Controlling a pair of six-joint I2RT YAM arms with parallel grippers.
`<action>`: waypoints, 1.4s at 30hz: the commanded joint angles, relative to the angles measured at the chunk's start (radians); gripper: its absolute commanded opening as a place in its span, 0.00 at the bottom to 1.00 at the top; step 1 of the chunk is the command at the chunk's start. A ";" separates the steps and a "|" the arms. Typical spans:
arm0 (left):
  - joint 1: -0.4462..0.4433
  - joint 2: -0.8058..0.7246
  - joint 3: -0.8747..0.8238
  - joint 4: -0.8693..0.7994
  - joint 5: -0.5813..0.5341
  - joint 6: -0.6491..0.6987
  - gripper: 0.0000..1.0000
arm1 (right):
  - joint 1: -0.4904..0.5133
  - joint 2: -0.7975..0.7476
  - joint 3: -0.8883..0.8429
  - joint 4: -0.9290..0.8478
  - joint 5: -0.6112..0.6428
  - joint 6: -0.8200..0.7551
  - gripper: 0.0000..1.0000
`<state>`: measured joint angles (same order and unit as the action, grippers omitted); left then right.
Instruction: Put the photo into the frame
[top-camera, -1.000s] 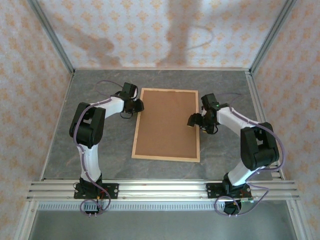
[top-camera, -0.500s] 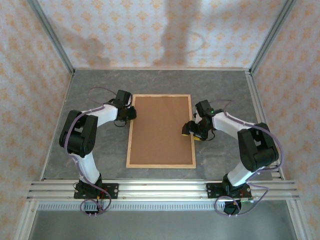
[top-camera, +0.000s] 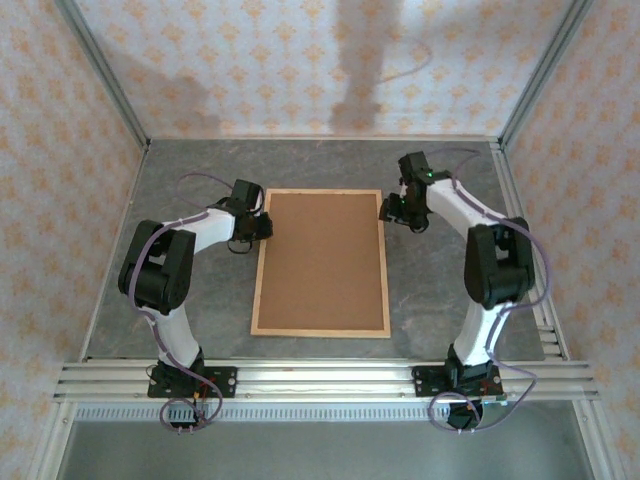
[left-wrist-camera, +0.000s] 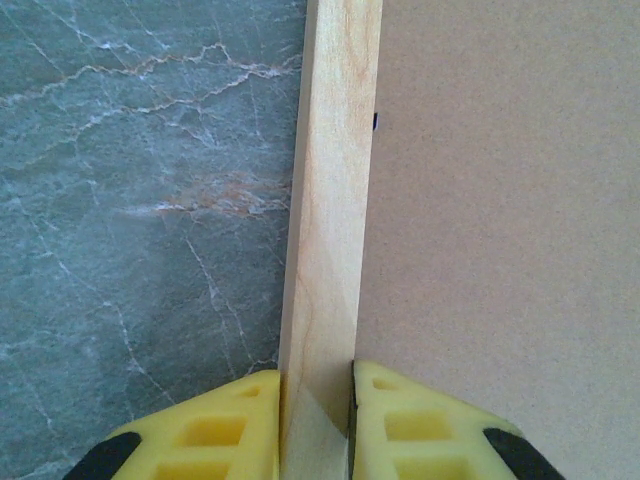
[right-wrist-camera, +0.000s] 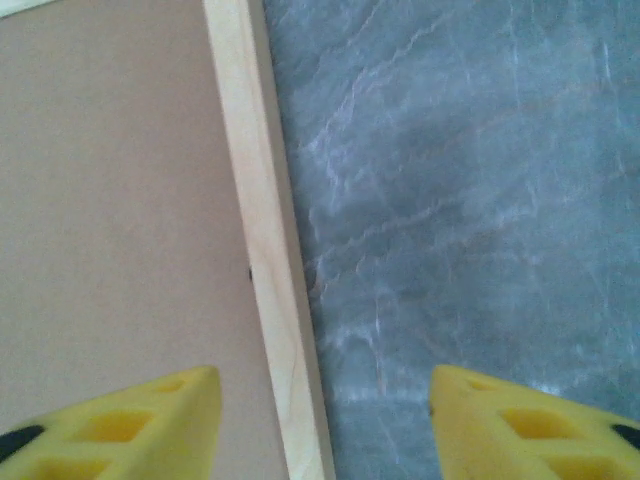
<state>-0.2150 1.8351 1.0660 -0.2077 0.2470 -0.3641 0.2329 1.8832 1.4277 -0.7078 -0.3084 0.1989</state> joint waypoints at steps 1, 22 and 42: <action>0.009 0.017 -0.021 -0.084 -0.023 0.021 0.20 | 0.006 0.103 0.127 -0.130 0.086 -0.067 0.49; 0.009 0.036 -0.024 -0.059 0.014 0.005 0.20 | 0.086 0.252 0.292 -0.291 0.154 -0.101 0.39; 0.008 0.030 -0.028 -0.053 0.027 0.006 0.20 | 0.092 0.301 0.322 -0.265 0.152 -0.103 0.37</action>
<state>-0.2131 1.8351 1.0657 -0.2050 0.2619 -0.3649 0.3202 2.1582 1.7191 -0.9649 -0.1864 0.1066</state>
